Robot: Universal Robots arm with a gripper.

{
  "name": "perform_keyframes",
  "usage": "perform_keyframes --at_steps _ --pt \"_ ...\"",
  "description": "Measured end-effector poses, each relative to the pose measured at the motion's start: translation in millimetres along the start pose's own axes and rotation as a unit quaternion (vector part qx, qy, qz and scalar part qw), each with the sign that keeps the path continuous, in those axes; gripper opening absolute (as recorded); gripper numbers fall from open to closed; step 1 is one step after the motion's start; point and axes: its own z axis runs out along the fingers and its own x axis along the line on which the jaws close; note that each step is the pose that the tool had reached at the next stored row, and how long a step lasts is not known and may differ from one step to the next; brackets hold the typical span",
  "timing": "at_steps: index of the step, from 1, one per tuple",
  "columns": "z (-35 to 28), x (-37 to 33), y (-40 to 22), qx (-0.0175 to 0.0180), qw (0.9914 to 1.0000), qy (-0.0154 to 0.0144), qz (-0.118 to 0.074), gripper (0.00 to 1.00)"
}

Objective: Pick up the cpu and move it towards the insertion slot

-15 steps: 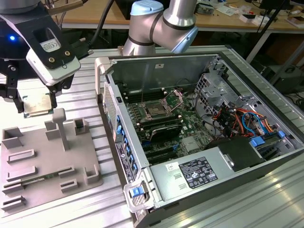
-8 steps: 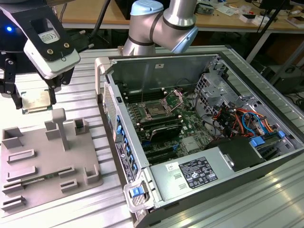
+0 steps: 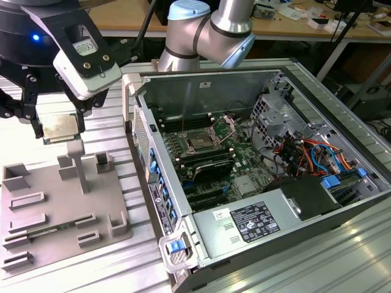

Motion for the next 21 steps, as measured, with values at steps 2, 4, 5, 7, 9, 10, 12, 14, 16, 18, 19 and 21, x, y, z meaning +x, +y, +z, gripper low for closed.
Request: perform_keyframes --at_steps 2,4,5,7,9,10,12,14,16,18,19,21 --pt "-0.3 -5.3 -0.4 0.0 1.0 0.0002 0.0 0.55" --pt "-0.4 -8.8 -0.7 0.0 1.0 0.0003 0.0 0.55" --pt "-0.4 -10.4 -0.8 0.0 1.0 0.0004 0.0 0.55" --pt "-0.6 -13.8 -1.1 -0.0001 1.0 0.0005 0.0 0.55" --pt "-0.7 -17.0 -1.3 -0.0001 1.0 0.0006 0.0 0.55" --pt "-0.8 -19.1 -1.5 -0.0001 1.0 0.0006 0.0 0.55" --pt "-1.0 -22.7 -1.8 0.0 1.0 0.0007 0.0 0.55" --pt "-1.1 -26.1 -2.0 0.0 1.0 0.0007 0.0 0.55" --pt "-1.3 -29.6 -2.3 0.0 1.0 0.0007 0.0 0.55" --pt "-1.3 -32.4 -2.5 -0.0001 1.0 0.0007 0.0 0.55" --pt "-1.4 -34.0 -2.7 -0.0001 1.0 0.0007 0.0 0.55" --pt "-1.6 -37.7 -2.9 -0.0001 1.0 0.0008 0.0 0.55"
